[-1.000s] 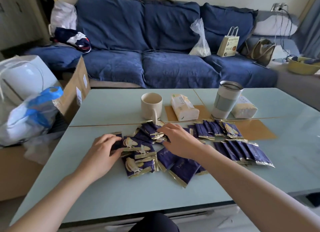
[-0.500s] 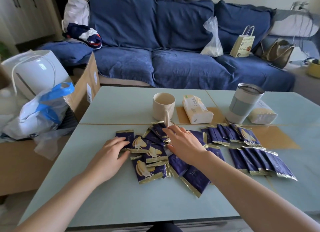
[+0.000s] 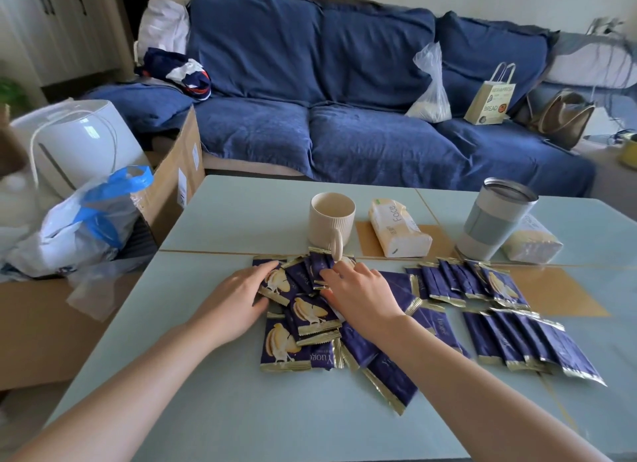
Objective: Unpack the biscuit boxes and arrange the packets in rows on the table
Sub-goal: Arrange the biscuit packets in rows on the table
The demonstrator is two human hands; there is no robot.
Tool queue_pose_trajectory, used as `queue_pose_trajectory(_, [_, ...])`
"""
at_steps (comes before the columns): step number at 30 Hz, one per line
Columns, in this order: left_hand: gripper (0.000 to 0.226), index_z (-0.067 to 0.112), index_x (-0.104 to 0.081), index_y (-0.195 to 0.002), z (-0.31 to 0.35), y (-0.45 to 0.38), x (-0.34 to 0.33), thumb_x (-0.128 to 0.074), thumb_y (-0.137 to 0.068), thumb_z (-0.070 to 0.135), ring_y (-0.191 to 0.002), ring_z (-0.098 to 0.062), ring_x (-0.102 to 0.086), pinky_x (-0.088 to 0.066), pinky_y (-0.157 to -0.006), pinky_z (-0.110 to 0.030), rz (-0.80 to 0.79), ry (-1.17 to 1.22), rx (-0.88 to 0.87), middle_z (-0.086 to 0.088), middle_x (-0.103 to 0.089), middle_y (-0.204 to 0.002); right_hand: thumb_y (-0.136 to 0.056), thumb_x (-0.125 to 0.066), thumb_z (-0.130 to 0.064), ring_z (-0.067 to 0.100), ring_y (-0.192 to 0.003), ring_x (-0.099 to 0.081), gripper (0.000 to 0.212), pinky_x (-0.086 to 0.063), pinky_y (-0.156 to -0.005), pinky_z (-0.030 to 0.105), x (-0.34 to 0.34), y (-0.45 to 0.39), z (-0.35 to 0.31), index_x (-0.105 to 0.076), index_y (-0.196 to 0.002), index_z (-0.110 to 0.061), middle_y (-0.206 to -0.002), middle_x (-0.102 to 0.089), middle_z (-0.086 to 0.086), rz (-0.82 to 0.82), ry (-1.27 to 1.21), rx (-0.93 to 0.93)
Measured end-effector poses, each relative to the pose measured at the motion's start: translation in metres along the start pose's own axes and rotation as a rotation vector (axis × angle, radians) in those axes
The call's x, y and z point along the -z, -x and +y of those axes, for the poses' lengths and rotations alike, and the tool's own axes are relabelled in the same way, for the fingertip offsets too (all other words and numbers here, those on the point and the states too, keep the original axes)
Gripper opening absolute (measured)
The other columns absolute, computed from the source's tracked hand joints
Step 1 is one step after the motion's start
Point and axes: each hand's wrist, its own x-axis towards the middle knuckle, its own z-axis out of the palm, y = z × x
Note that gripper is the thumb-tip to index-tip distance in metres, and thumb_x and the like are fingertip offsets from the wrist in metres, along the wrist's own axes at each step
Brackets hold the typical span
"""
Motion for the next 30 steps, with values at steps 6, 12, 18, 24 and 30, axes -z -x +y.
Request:
queue_pose_trajectory(6, [0.044,0.022,-0.06,-0.133,0.006,-0.001,0.01,-0.059,-0.092,0.006,-0.129,-0.016,-0.049,-0.035,-0.108,-0.028,0.137,-0.017,-0.096,0.003,-0.062,-0.132,-0.103,-0.035,-0.035,0.032,-0.096,-0.06,0.032,-0.047,-0.077,0.038,0.0,-0.003,-0.003,-0.057,-0.112,-0.014,-0.107,-0.06,0.005,0.028,0.023,-0.015])
queue_pose_trajectory(12, [0.041,0.011,-0.067,-0.122,0.002,0.002,0.018,-0.063,-0.084,-0.003,-0.101,-0.035,-0.063,-0.054,-0.082,-0.042,0.287,-0.117,0.039,-0.009,-0.071,-0.115,-0.102,-0.038,-0.035,0.029,-0.095,-0.06,0.03,-0.05,-0.075,0.039,-0.004,-0.004,-0.001,-0.058,-0.11,-0.015,-0.106,-0.06,0.004,0.045,-0.017,-0.014])
queue_pose_trajectory(18, [0.047,0.02,-0.054,-0.137,0.007,-0.009,-0.004,-0.061,-0.092,0.03,-0.116,-0.027,-0.051,-0.051,-0.087,-0.037,0.217,-0.18,0.11,-0.001,-0.06,-0.128,-0.096,-0.052,-0.043,0.027,-0.11,-0.052,0.04,-0.05,-0.085,0.038,-0.003,0.0,0.007,-0.055,-0.125,-0.016,-0.123,-0.055,0.003,0.041,-0.062,0.019])
queue_pose_trajectory(24, [0.061,0.027,-0.036,-0.149,0.004,-0.008,-0.013,-0.048,-0.095,0.053,-0.135,-0.026,-0.033,-0.04,-0.104,-0.04,0.06,-0.258,0.129,-0.002,-0.042,-0.148,-0.095,-0.051,-0.048,0.029,-0.127,-0.043,0.055,-0.041,-0.101,0.039,-0.008,0.007,0.022,-0.041,-0.141,-0.02,-0.141,-0.045,0.002,-0.008,-0.152,-0.128])
queue_pose_trajectory(30, [0.054,0.029,-0.034,-0.149,0.01,-0.013,-0.016,-0.042,-0.099,0.047,-0.132,-0.033,-0.033,-0.034,-0.108,-0.046,0.015,-0.304,0.118,0.0,-0.038,-0.15,-0.099,-0.046,-0.042,0.032,-0.124,-0.046,0.05,-0.04,-0.101,0.041,-0.009,0.007,0.02,-0.036,-0.144,-0.024,-0.143,-0.044,0.001,-0.067,-0.267,-0.093])
